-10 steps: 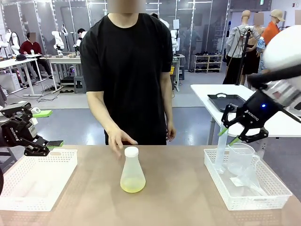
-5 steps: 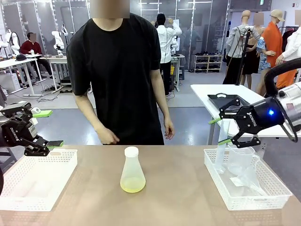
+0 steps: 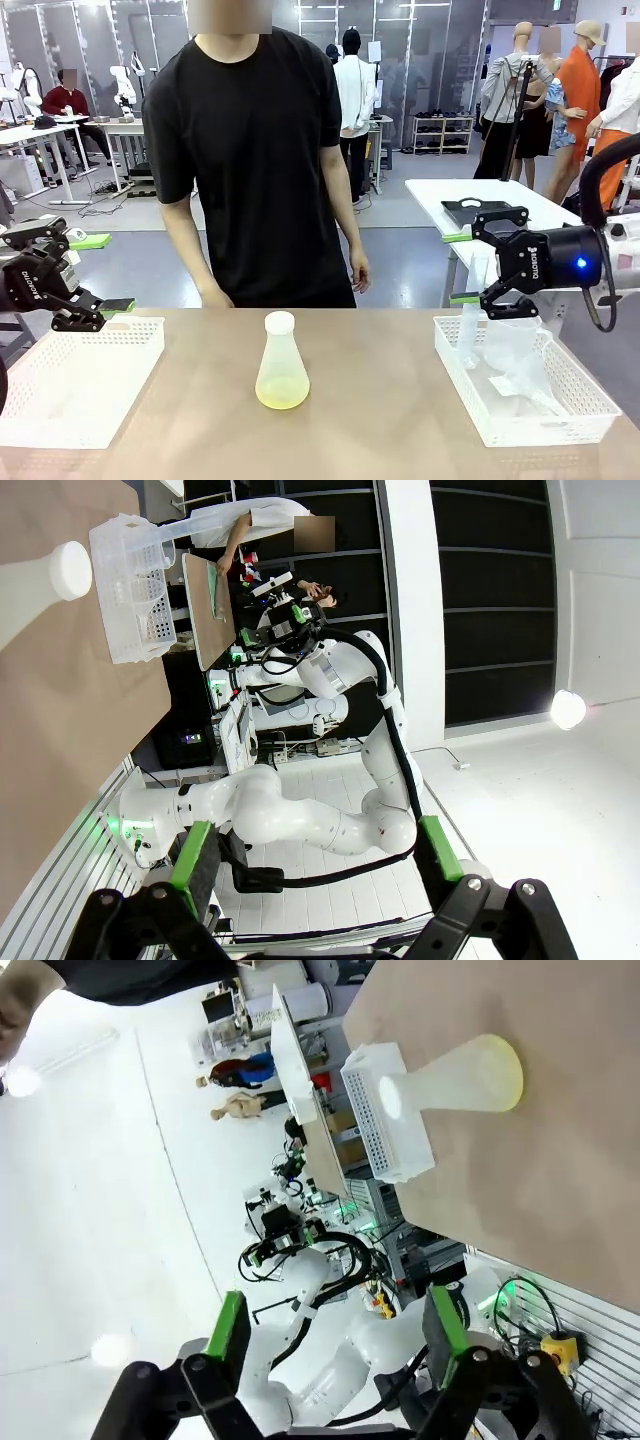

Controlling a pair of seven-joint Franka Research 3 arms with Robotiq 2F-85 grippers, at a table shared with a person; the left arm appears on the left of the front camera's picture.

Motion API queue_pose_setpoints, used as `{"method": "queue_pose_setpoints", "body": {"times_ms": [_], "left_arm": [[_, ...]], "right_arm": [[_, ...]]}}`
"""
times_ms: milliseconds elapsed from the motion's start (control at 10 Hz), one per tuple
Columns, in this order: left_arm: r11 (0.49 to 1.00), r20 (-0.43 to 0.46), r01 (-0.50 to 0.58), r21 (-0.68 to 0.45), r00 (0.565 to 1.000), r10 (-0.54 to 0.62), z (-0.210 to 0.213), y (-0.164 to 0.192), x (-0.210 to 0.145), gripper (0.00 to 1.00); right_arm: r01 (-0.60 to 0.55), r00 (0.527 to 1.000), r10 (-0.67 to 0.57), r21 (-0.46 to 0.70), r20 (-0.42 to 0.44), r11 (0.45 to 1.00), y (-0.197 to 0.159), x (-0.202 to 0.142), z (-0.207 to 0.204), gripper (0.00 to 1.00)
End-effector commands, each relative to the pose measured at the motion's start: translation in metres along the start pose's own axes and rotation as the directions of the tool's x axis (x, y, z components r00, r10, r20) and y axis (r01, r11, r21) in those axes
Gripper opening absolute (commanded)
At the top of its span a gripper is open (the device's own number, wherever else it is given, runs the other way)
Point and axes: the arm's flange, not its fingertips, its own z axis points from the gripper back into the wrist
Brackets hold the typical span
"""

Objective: Prepare the solutions needed for the experiment.
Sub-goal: When the human places the Big flask in the center of the table, pick up the Big flask and place it in the left Organizing basket.

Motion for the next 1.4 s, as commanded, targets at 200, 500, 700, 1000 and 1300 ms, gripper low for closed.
{"method": "queue_pose_setpoints", "body": {"times_ms": [200, 500, 700, 1000, 1300], "left_arm": [[1.000, -0.003, -0.003, -0.017, 1.000, 0.003, 0.000, -0.002, 0.000, 1.00], [1.000, -0.003, -0.003, -0.017, 1.000, 0.003, 0.000, -0.002, 0.000, 1.00], [1.000, 0.000, 0.000, 0.000, 1.000, 0.000, 0.000, 0.000, 0.000, 1.00], [0.988, -0.067, 0.145, -0.049, 0.987, -0.148, -0.041, 0.054, 0.040, 1.00], [0.895, -0.114, 0.445, -0.024, 0.889, -0.445, -0.072, 0.065, 0.052, 1.00]], "right_arm": [[0.003, 1.000, -0.003, 0.002, -0.025, 1.000, -0.005, 0.002, -0.002, 0.87], [0.003, 1.000, -0.003, 0.002, -0.025, 1.000, -0.005, 0.002, -0.002, 0.87], [0.003, 1.000, -0.003, 0.002, -0.025, 1.000, -0.005, 0.002, -0.002, 0.87], [0.003, 1.000, -0.003, 0.002, -0.025, 1.000, -0.005, 0.002, -0.002, 0.87], [0.003, 1.000, -0.003, 0.002, -0.025, 1.000, -0.005, 0.002, -0.002, 0.87]]}}
